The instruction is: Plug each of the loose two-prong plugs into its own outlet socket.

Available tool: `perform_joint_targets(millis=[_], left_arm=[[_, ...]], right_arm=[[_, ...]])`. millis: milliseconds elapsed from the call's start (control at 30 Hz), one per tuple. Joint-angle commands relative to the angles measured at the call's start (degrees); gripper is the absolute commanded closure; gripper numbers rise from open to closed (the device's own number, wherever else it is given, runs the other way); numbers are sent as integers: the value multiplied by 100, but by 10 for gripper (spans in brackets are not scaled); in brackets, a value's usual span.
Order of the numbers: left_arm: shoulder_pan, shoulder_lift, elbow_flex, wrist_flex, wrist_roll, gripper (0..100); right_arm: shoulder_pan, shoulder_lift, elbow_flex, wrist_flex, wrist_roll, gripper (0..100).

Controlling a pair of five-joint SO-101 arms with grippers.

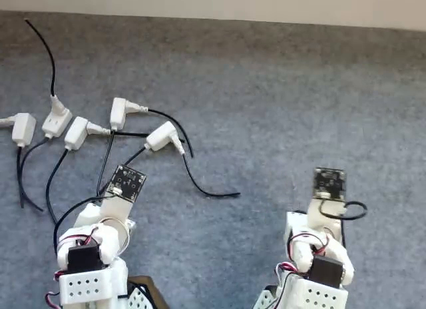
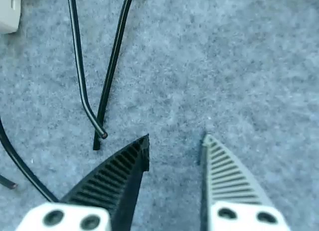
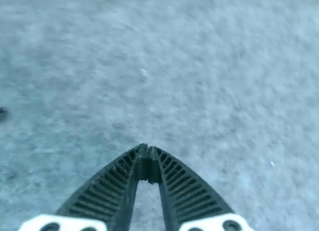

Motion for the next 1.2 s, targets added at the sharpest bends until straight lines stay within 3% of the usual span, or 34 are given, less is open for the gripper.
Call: perform_joint_targets(millis=[0,200,333,1167], left_arm=[[-92,154,110,-44,-53,983],[-92,136,119,-26,-53,954],[-84,136,119,-26,-53,954],[-84,136,119,-26,-53,954]], right_arm=[[558,-40,848,66,-26,992],[1604,-40,848,66,-26,992],[1930,-40,848,66,-26,992],[1947,-40,848,66,-26,992]])
